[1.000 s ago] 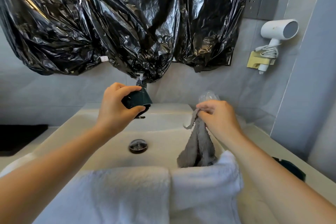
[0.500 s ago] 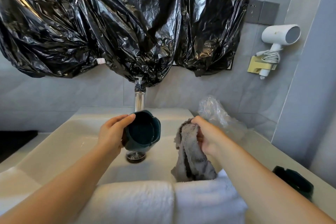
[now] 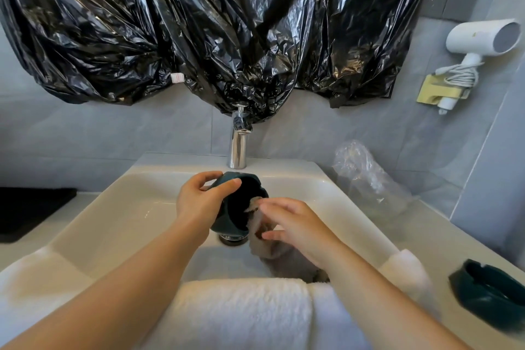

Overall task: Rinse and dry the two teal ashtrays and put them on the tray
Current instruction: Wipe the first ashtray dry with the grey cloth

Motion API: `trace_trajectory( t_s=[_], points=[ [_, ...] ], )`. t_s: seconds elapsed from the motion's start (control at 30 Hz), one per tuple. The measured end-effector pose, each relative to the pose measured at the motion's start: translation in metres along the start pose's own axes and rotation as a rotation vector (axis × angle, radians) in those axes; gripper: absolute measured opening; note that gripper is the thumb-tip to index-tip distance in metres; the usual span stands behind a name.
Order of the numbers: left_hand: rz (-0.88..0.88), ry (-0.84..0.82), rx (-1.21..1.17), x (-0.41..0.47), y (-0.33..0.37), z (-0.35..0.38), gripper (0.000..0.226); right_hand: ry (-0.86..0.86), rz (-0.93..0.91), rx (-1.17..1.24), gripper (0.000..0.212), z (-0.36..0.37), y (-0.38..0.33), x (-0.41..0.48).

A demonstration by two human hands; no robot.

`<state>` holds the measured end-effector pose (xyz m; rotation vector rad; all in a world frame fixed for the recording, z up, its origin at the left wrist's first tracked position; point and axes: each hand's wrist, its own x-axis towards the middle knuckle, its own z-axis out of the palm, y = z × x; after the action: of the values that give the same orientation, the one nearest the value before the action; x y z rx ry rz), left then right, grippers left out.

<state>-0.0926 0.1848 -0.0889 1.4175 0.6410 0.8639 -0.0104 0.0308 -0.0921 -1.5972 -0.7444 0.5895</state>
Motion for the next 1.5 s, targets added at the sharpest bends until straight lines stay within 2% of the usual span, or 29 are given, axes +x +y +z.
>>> trace_trajectory(
  t_s=[0.07,0.13,0.23,0.37,0.5,0.57,0.67,0.73,0.83,0.87,0.93,1.07,1.17,1.37,1.5],
  points=[
    [0.001,-0.008,0.004,-0.002,0.000,0.001,0.047,-0.006,-0.090,-0.277,0.029,-0.001,0.003,-0.003],
    [0.003,-0.030,0.012,-0.003,0.001,0.002,0.048,0.011,-0.184,-0.436,0.033,-0.002,0.006,-0.004],
    [0.001,-0.046,0.010,-0.005,0.003,0.001,0.048,-0.034,-0.247,-0.576,0.034,0.000,0.005,-0.006],
    [0.021,-0.098,0.020,-0.008,0.003,0.000,0.045,-0.162,-0.228,-0.709,0.031,0.005,0.005,-0.009],
    [0.055,-0.108,0.004,-0.011,0.004,0.001,0.043,-0.181,-0.212,-0.660,0.033,0.006,0.005,-0.011],
    [0.052,-0.100,-0.025,-0.010,0.005,0.000,0.044,-0.059,-0.290,-0.561,0.029,0.006,0.005,-0.008],
    [0.056,-0.091,-0.046,-0.009,0.005,0.000,0.043,0.226,-0.358,-0.445,0.026,0.002,0.005,-0.005],
    [0.066,-0.088,-0.043,-0.009,0.005,0.000,0.041,0.343,-0.282,-0.465,0.041,0.000,0.002,-0.007],
    [0.065,-0.098,-0.055,-0.010,0.005,0.001,0.042,0.227,0.034,-0.346,0.080,0.002,0.002,-0.008],
    [0.065,-0.106,-0.065,-0.010,0.005,0.001,0.042,0.178,0.091,-0.294,0.085,0.004,0.003,-0.007],
    [0.072,-0.129,-0.078,-0.010,0.006,0.002,0.042,0.141,0.125,-0.227,0.080,0.005,0.008,-0.003],
    [0.083,-0.193,-0.096,-0.011,0.005,0.004,0.042,0.101,0.135,-0.069,0.042,0.002,0.016,0.007],
    [0.116,-0.252,-0.086,-0.015,0.006,0.006,0.042,0.088,0.183,0.053,0.038,0.003,0.022,0.013],
    [0.159,-0.314,-0.073,-0.021,0.008,0.009,0.061,0.233,0.133,-0.011,0.011,0.002,0.022,0.013],
    [0.099,-0.355,-0.049,-0.020,0.007,0.009,0.069,0.289,0.149,-0.027,0.012,-0.001,0.019,0.010]
  ],
)
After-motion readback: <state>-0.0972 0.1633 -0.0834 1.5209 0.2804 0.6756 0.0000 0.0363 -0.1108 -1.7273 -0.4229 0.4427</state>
